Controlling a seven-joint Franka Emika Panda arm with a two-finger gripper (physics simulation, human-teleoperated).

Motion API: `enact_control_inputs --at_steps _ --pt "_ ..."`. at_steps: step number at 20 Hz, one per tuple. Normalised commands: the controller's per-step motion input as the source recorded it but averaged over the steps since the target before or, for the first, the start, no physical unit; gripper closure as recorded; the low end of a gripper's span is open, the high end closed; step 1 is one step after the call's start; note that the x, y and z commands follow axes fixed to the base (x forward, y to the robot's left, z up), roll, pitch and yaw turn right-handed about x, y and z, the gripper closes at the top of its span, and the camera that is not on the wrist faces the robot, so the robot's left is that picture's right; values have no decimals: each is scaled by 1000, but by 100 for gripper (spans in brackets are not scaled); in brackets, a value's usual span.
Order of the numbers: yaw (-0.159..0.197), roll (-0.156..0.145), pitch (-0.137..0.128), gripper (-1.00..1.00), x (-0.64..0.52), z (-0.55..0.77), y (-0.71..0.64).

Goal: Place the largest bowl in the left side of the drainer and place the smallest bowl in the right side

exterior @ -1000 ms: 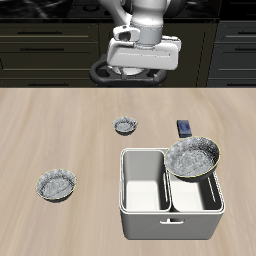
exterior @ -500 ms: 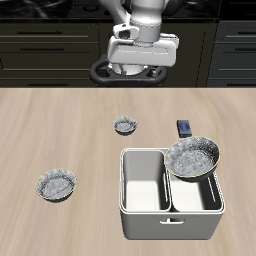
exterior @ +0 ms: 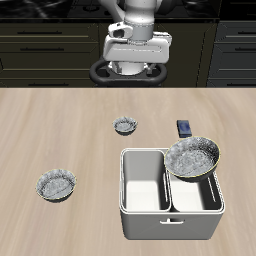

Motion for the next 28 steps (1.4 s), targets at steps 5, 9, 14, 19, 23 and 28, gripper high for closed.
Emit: enact_control_inputs --at_steps 5,9,14,19,23,28 --pt "-14 -28 21 -100 26 -27 -257" --pt "-37 -24 55 -100 159 -158 -497" --pt "-7 -1 20 -100 42 -215 -203" --pt "-31 -15 18 -100 -7 -167 -89" --pt "-45 -12 22 -100 -61 -250 -116" --pt "-19 -11 -11 -100 -61 -95 11"
